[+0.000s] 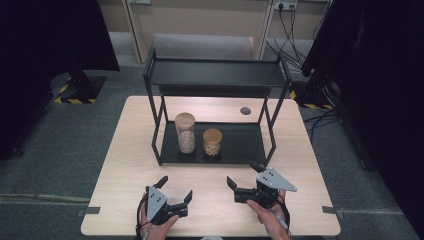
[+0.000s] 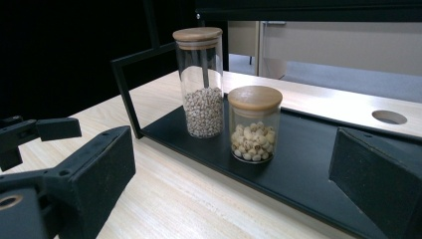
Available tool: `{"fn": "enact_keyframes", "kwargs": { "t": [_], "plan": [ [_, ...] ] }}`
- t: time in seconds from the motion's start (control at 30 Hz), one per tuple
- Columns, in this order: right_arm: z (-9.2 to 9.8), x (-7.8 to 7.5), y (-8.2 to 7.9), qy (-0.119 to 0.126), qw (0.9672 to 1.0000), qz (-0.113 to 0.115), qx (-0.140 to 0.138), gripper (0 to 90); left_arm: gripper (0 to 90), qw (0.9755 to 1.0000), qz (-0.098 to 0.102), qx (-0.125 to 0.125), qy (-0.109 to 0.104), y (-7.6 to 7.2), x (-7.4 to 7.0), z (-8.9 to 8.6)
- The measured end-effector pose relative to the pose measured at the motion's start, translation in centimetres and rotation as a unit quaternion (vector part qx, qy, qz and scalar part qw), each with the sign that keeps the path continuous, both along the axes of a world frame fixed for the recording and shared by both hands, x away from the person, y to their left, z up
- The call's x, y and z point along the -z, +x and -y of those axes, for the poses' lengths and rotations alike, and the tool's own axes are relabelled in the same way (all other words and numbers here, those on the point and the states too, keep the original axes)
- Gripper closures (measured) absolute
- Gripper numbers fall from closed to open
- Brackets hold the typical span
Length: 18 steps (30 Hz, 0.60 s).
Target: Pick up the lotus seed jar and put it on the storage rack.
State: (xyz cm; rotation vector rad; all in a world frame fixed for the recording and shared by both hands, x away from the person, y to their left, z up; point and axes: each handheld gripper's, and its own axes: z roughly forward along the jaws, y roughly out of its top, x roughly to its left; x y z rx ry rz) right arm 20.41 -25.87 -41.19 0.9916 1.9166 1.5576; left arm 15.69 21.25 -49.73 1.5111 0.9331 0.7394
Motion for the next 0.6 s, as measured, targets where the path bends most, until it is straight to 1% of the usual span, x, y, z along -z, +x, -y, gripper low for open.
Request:
{"fn": "enact_keyframes", "kwargs": {
  "t": [0.23,0.43,0.6],
  "plan": [
    [0.7,0.2,-0.7,0.006,1.0000,0.004,0.004,4.6,3.3,1.0000,0.001,0.002,0.001,0.0,0.0,0.0],
    [1.2,0.3,-1.1,0.011,0.9999,0.000,0.006,4.6,3.3,1.0000,0.003,0.001,-0.001,-0.1,-0.1,-0.1],
    [1.6,0.4,-1.6,0.013,0.9999,0.002,0.007,4.6,3.3,1.0000,0.004,0.001,-0.001,-0.1,-0.1,-0.1]
  ]
}}
